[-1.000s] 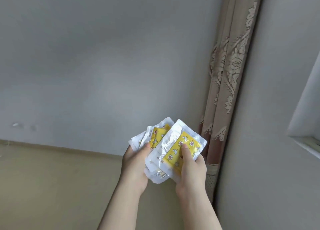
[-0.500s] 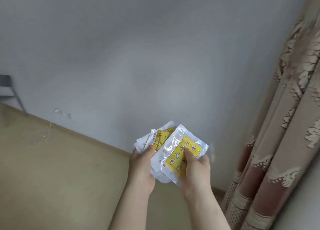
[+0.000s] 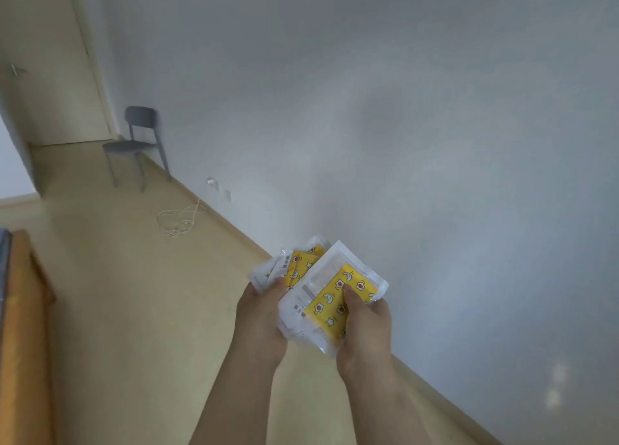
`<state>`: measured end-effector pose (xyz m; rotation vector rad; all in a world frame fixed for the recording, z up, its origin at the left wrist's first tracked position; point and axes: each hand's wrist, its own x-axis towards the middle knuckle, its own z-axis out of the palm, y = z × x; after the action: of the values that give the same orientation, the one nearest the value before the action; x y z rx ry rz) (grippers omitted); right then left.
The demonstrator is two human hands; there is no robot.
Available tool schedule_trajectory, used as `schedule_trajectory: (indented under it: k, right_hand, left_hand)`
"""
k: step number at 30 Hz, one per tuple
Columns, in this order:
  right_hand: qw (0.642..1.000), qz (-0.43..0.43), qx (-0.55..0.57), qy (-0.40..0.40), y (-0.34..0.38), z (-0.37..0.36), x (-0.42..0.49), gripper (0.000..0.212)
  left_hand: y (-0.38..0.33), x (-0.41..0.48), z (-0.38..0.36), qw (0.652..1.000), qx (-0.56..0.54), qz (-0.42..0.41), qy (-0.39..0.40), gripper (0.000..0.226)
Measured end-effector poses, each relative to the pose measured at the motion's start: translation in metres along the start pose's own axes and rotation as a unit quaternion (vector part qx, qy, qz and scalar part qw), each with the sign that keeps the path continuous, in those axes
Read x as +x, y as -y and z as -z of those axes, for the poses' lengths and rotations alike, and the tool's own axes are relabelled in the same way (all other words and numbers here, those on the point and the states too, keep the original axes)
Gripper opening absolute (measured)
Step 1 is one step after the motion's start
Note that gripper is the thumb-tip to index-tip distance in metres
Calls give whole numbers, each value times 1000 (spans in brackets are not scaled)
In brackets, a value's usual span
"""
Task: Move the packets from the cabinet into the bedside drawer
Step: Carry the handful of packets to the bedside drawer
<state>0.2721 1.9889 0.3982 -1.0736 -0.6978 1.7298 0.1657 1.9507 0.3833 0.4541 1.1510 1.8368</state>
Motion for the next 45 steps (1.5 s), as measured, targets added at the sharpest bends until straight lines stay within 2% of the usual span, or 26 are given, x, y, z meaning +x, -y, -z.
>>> schedule_trajectory:
  k: [3, 7, 14, 22, 24, 30, 37, 45]
  right_hand:
    - [1000, -20, -14, 19, -7, -55, 46, 17]
    - [997, -56, -37, 41, -23, -134, 99, 8]
    - [989, -118, -68, 58, -45, -255, 184, 18]
    - [979, -124, -115, 116, -71, -363, 302, 17]
    - [976, -121, -120, 132, -74, -393, 336, 18]
    - [963, -111, -125, 212, -75, -504, 435, 18]
    - [916, -158, -185, 319, -147, -620, 475, 22]
    - [909, -129, -189, 349, -210, -786, 502, 18]
  left_hand:
    - [-23, 59, 20, 1000, -7, -28, -4, 15]
    - [-58, 137, 62, 996, -67, -60, -12, 37]
    - [-110, 257, 117, 991, -57, -47, -109, 32]
    - [-149, 391, 151, 979, -53, -78, -181, 23]
    - [-159, 431, 157, 978, -48, -94, -179, 24]
    - [-218, 545, 174, 963, -63, -146, -218, 23]
    - [-264, 605, 258, 920, -115, -172, -333, 28]
    - [-361, 696, 375, 909, -100, -196, -353, 22]
